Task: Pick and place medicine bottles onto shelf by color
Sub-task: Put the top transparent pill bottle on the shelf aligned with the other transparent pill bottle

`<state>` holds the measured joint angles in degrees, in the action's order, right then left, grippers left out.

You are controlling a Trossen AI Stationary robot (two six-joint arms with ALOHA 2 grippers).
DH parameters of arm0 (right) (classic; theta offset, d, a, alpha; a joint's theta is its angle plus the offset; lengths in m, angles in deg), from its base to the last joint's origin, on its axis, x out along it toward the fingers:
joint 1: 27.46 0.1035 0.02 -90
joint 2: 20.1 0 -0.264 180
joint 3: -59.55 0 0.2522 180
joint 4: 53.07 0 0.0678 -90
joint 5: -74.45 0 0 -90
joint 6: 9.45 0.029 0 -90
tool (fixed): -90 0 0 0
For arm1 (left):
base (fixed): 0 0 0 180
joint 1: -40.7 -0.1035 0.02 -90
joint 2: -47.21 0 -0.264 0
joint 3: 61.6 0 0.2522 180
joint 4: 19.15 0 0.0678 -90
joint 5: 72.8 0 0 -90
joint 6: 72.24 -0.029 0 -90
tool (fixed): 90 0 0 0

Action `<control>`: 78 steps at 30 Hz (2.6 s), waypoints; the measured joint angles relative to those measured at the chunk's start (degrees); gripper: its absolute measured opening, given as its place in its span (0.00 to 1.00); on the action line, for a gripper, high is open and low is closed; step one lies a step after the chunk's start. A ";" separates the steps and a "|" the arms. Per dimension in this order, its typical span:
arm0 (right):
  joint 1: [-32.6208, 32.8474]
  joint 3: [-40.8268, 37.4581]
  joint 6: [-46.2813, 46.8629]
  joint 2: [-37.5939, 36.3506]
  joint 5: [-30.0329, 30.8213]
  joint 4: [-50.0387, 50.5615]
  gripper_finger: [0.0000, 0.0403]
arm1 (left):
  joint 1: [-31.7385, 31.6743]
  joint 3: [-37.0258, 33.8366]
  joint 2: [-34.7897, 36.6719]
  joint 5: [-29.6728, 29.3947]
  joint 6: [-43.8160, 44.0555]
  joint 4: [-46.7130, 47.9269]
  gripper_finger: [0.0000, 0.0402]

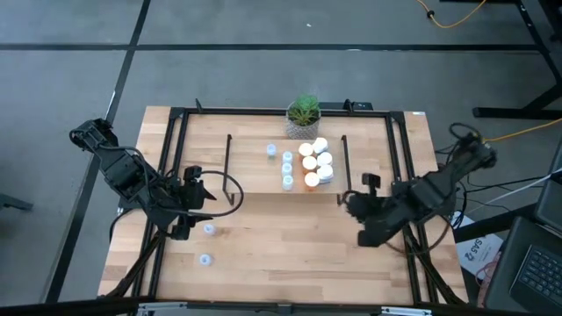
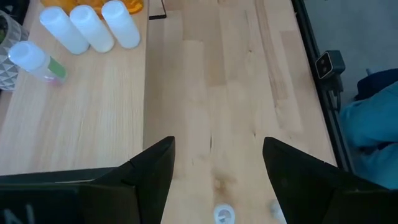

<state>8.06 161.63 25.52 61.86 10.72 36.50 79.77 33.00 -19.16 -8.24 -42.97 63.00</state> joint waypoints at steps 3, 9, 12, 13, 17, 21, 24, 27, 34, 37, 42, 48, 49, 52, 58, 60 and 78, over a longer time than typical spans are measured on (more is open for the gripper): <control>1.29 -13.12 0.75 -9.03 -2.70 -12.53 0.10 | 0.00 0.00 0.00 0.06 0.66 0.08 0.59; 2.63 -33.26 0.67 -21.38 -10.53 -36.22 0.10 | -0.01 0.00 0.00 3.06 6.37 0.90 0.59; 2.63 -39.65 0.60 -24.17 -11.39 -44.72 0.10 | 0.12 -1.28 -0.09 6.16 14.66 3.10 0.59; 2.63 -41.48 0.55 -24.56 -11.36 -46.53 0.10 | 0.11 -2.52 -0.20 7.28 17.10 3.48 0.59; 2.61 -46.15 -1.64 -24.69 -11.38 -53.47 0.10 | 0.42 -8.90 -0.72 12.28 23.63 2.39 0.59; 2.61 -48.85 -3.37 -24.20 -11.35 -57.47 0.10 | 2.15 -16.57 -0.78 13.76 27.83 -1.61 0.59; 2.61 -49.30 -3.73 -24.22 -11.35 -59.01 0.10 | 3.78 -21.70 -1.06 15.03 28.66 -4.37 0.59; 2.61 -49.34 -3.73 -24.22 -11.35 -59.62 0.10 | 4.68 -25.09 -1.18 17.06 28.70 -5.08 0.59; 2.61 -49.34 -3.95 -24.24 -10.55 -61.75 0.10 | 4.83 -29.44 -1.16 16.52 24.32 -5.36 0.59; 2.61 -49.34 -4.06 -24.24 -8.45 -61.70 0.10 | 4.83 -32.23 -1.14 15.73 24.16 -7.10 0.59; 2.59 -49.34 -5.52 -24.24 -7.13 -61.64 0.10 | 4.83 -37.54 -1.14 15.59 24.18 -14.78 0.59; 2.59 -49.34 -5.46 -24.24 -6.41 -61.66 0.10 | 4.79 -39.87 -1.16 12.59 24.45 -19.84 0.59; 2.59 -49.34 -5.44 -24.24 -6.41 -61.66 0.10 | 4.78 -40.14 -1.24 12.51 24.46 -19.83 0.59; 2.59 -49.34 -5.37 -24.23 -6.38 -61.66 0.10 | 4.02 -40.67 -2.74 12.52 24.27 -20.02 0.59; 2.59 -49.34 -5.37 -24.22 -6.37 -61.66 0.10 | 3.58 -40.79 -4.95 12.60 24.10 -22.99 0.59; 2.59 -49.34 -5.39 -24.22 -6.34 -61.66 0.10 | 3.54 -40.79 -6.24 12.49 23.64 -23.65 0.59; 2.59 -49.34 -5.44 -24.22 -6.25 -61.66 0.10 | 0.40 -40.23 -11.67 14.70 22.67 -26.71 0.48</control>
<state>10.65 112.29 20.08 37.64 4.46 -25.15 80.17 -7.24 -30.83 6.46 -20.30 36.30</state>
